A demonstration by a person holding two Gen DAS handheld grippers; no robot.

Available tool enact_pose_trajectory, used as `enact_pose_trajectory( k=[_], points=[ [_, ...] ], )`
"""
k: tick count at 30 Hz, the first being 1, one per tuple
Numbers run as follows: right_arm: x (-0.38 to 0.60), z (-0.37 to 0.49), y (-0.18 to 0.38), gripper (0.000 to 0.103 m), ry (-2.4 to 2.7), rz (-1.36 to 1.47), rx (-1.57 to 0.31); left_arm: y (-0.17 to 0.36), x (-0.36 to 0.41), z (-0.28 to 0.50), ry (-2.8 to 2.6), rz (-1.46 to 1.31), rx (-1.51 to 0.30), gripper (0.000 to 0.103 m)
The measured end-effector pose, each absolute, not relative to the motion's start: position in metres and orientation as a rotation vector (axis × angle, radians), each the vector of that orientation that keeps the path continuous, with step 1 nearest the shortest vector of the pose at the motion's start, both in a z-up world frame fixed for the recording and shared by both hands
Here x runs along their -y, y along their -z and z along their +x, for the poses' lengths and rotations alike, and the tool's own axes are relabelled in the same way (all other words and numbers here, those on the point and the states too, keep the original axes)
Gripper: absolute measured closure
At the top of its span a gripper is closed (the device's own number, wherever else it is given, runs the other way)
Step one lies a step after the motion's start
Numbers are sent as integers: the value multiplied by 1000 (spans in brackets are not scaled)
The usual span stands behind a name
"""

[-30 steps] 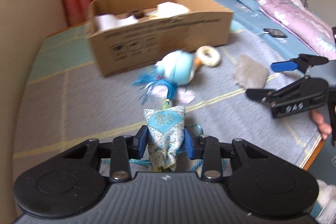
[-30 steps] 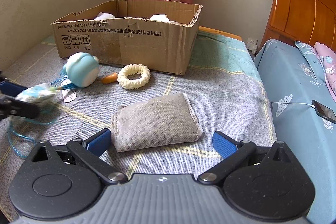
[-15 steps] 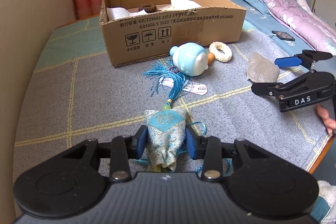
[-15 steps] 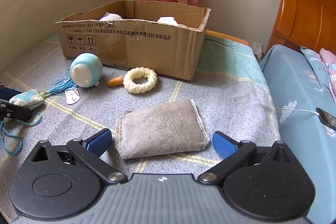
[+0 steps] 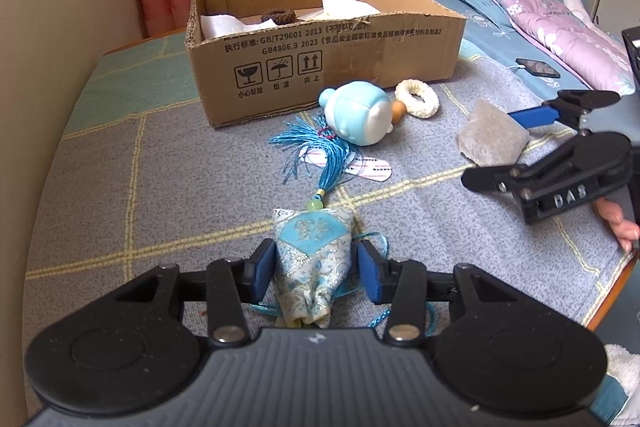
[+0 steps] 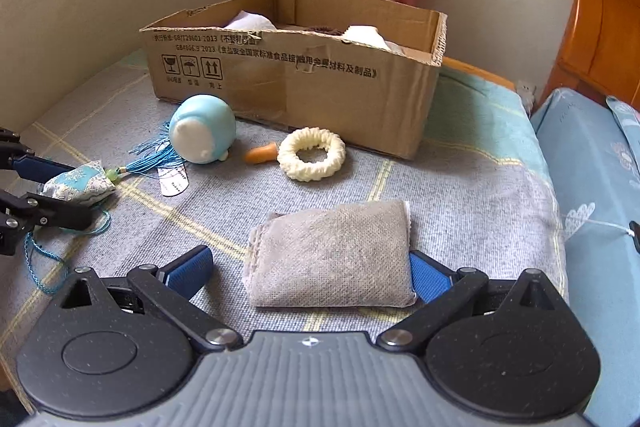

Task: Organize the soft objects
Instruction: 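Grasp the blue embroidered pouch with the left tool while the right tool closes on the grey sachet, then lift the pouch with the left tool while the right tool lifts the grey sachet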

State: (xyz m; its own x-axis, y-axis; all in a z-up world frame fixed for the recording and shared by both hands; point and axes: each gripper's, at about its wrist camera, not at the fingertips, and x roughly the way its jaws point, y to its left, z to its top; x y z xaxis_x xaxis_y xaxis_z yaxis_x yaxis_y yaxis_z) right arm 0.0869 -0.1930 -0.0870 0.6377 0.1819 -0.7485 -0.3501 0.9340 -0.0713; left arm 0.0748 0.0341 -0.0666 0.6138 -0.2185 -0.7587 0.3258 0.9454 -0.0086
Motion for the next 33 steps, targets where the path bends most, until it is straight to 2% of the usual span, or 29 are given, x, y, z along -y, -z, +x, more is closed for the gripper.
enact_pose_trajectory(
  k=[3, 6, 9, 12, 15, 19, 27, 33],
  points=[
    [198, 94, 89, 0, -287, -203, -809, 67, -33, 75, 312, 135, -852, 54],
    [198, 99, 89, 0, -281, -202, -809, 69, -31, 75, 317, 136, -854, 39],
    [194, 100, 90, 0, -274, -202, -803, 70, -28, 75, 317, 144, -847, 38],
    [192, 97, 89, 1, -272, -213, -799, 69, -28, 76, 313, 138, -854, 40],
    [189, 93, 86, 11, -274, -227, -792, 67, -28, 74, 315, 141, -856, 55],
    [189, 87, 83, 20, -258, -250, -786, 65, -29, 73, 322, 163, -863, 65],
    [188, 81, 72, 40, -251, -281, -775, 42, -35, 67, 343, 180, -821, 66],
    [192, 76, 62, 50, -251, -294, -769, 22, -41, 65, 343, 186, -785, 66]
  ],
)
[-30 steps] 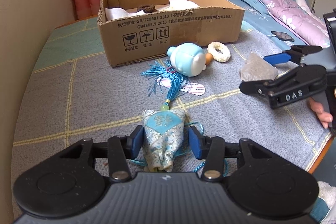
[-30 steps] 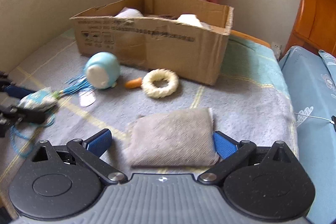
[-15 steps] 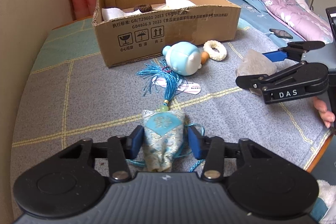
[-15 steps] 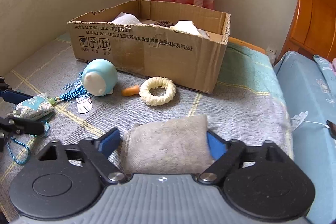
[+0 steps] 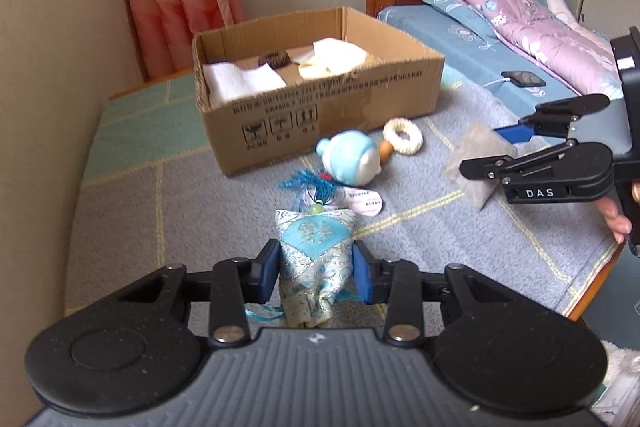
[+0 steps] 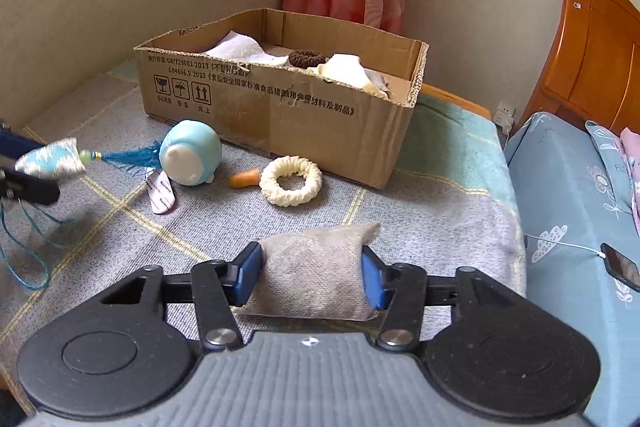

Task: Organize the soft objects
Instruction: 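Lift the pouch with the left tool while the right tool lifts the grey sachet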

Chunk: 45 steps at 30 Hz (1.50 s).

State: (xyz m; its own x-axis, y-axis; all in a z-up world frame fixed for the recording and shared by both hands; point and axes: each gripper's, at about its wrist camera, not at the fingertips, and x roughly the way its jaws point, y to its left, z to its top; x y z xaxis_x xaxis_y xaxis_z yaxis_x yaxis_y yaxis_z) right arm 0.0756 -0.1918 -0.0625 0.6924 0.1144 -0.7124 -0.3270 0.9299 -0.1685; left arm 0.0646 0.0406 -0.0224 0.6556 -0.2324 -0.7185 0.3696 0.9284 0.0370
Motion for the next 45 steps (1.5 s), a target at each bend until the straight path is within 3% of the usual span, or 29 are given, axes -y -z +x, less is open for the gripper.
enact_pose_trajectory(
  k=[2, 6, 7, 9, 10, 21, 33, 38, 40, 41, 42, 45],
  points=[
    [193, 73, 58, 59, -253, -303, -764, 16, -42, 64, 342, 194, -774, 66],
    [195, 72, 55, 59, -256, -329, -768, 9, -43, 65, 328, 211, -749, 66],
    [196, 72, 55, 58, -248, -329, -767, 8, -43, 66, 329, 208, -745, 66],
    [200, 72, 55, 21, -251, -289, -776, 6, -44, 66, 333, 200, -740, 66],
    [202, 71, 56, 17, -261, -269, -772, 6, -43, 67, 333, 198, -738, 66],
    [201, 86, 80, 17, -244, -183, -849, -14, -49, 83, 319, 203, -691, 66],
    [205, 85, 67, 56, -267, -159, -834, -33, -51, 93, 307, 233, -643, 66],
    [205, 82, 62, 61, -276, -176, -831, -40, -50, 96, 307, 240, -617, 66],
    [205, 82, 63, 50, -273, -177, -849, -41, -50, 96, 306, 241, -613, 66],
    [206, 83, 64, 32, -273, -169, -861, -41, -51, 96, 307, 242, -612, 66],
    [206, 82, 64, 24, -281, -163, -859, -41, -51, 96, 306, 242, -614, 66],
    [207, 77, 66, 22, -283, -187, -865, -41, -51, 97, 305, 243, -620, 66]
  ],
)
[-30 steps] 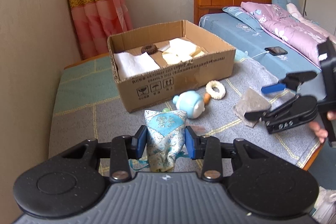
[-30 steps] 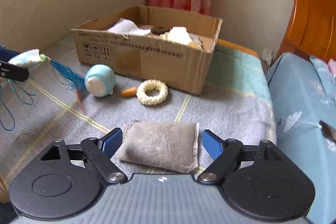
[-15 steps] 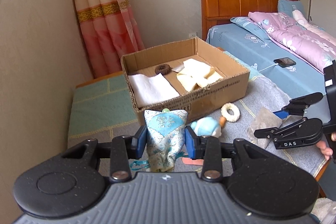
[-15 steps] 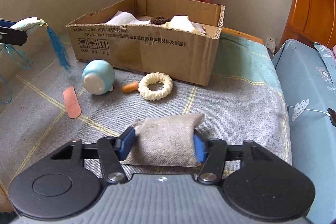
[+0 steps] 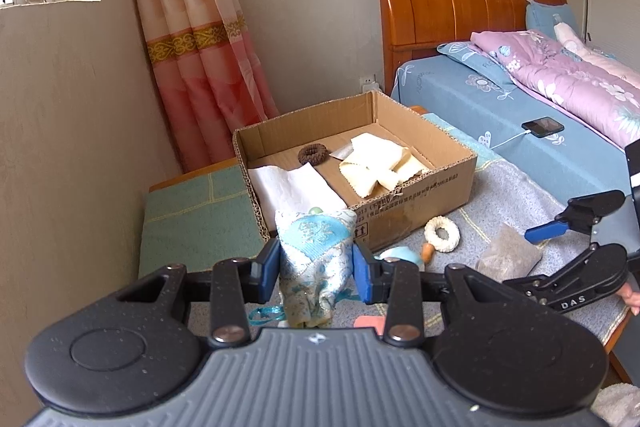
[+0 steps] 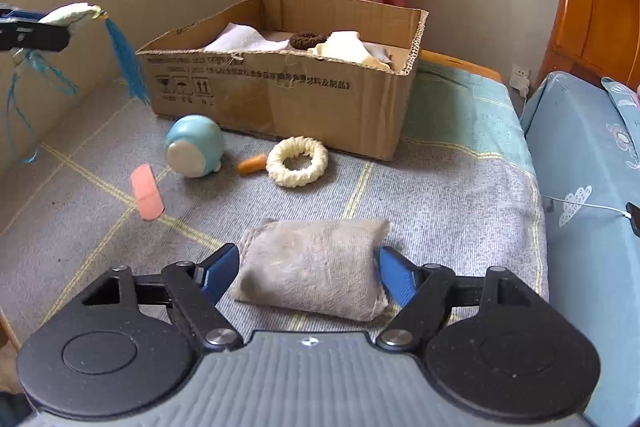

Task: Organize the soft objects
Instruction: 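Lift the pouch with the left tool while the right tool lifts the grey sachet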

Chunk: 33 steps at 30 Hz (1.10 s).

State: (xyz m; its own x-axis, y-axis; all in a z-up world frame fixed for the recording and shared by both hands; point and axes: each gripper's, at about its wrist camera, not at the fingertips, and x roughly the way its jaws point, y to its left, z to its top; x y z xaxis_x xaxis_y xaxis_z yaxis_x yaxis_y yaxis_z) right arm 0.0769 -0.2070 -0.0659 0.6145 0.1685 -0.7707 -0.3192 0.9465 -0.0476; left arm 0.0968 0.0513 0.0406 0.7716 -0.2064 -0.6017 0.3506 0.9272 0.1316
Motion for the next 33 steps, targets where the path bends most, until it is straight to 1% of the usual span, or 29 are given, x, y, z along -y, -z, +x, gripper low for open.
enact_pose_trajectory(
  k=[5, 7, 9, 15, 18, 25, 26, 28, 29, 30, 33],
  points=[
    [212, 65, 67, 21, -349, -170, -905, -39, -52, 98, 299, 242, -627, 66],
    [208, 58, 66, 18, -410, -151, -924, -38, -52, 100, 296, 243, -631, 66],
    [202, 50, 62, 18, -486, -148, -929, -37, -51, 100, 298, 245, -633, 66],
    [203, 57, 46, 17, -473, -221, -868, -37, -49, 100, 310, 246, -630, 66],
    [207, 74, 52, 13, -489, -219, -869, -37, -49, 100, 310, 245, -629, 66],
    [204, 94, 78, 12, -530, -286, -867, -39, -51, 101, 301, 254, -630, 66],
    [202, 93, 79, 16, -529, -308, -852, -39, -51, 102, 299, 253, -631, 66],
    [200, 92, 77, 30, -540, -321, -840, -38, -51, 103, 299, 255, -630, 66],
    [199, 92, 75, 42, -523, -328, -835, -38, -51, 103, 300, 256, -630, 66],
    [198, 91, 73, 47, -517, -336, -833, -38, -50, 104, 301, 257, -631, 66],
    [197, 87, 70, 58, -496, -342, -821, -38, -48, 105, 308, 261, -632, 66]
  ],
)
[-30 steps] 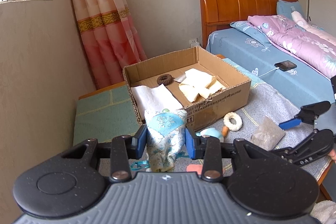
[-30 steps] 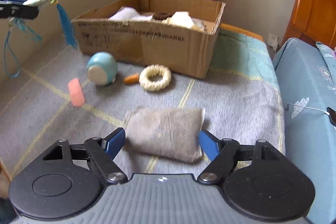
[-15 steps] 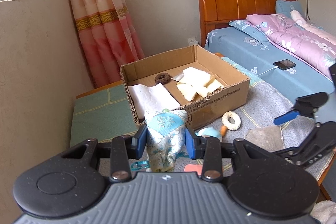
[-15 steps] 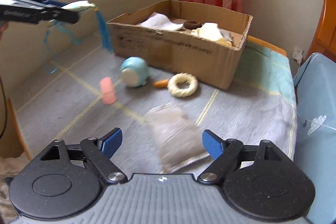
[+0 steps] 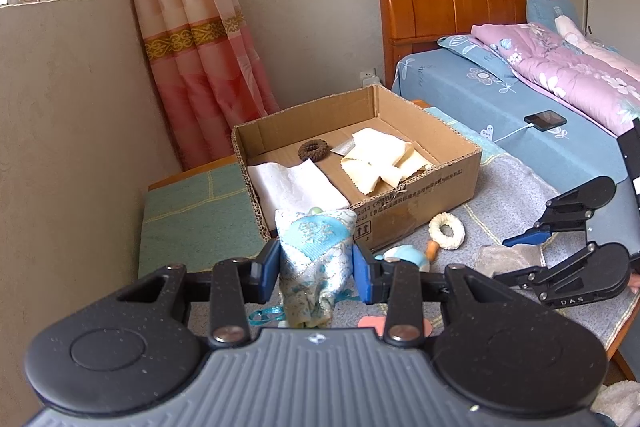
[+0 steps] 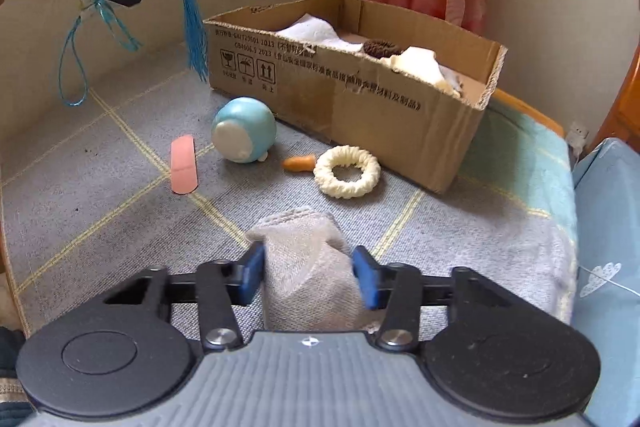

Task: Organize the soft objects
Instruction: 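Lift the pouch with the left tool while the right tool lifts the grey sachet, then drop the pouch into the box with the left tool while the right tool releases the sachet there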

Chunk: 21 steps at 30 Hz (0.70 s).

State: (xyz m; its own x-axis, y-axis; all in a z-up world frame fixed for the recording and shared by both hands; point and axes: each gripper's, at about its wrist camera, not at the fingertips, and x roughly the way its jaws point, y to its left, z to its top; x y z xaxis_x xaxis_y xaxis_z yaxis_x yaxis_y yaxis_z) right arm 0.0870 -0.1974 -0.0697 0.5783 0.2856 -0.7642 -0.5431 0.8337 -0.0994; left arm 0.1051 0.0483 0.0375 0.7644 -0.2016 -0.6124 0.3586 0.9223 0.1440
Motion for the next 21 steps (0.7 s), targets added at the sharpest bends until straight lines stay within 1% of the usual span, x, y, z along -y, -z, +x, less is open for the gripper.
enact_pose_trajectory(
  k=[3, 11, 17, 21],
  points=[
    [197, 85, 64, 64, -473, -342, -817, -39, -46, 106, 317, 268, -626, 66],
    [203, 84, 32, 64, -464, -286, -781, -57, -36, 122, 373, 303, -602, 66],
    [203, 91, 4, 64, -454, -258, -710, -78, -18, 169, 399, 348, -566, 66],
    [202, 97, -11, 64, -437, -260, -665, -81, -8, 216, 392, 340, -586, 66]
  ],
)
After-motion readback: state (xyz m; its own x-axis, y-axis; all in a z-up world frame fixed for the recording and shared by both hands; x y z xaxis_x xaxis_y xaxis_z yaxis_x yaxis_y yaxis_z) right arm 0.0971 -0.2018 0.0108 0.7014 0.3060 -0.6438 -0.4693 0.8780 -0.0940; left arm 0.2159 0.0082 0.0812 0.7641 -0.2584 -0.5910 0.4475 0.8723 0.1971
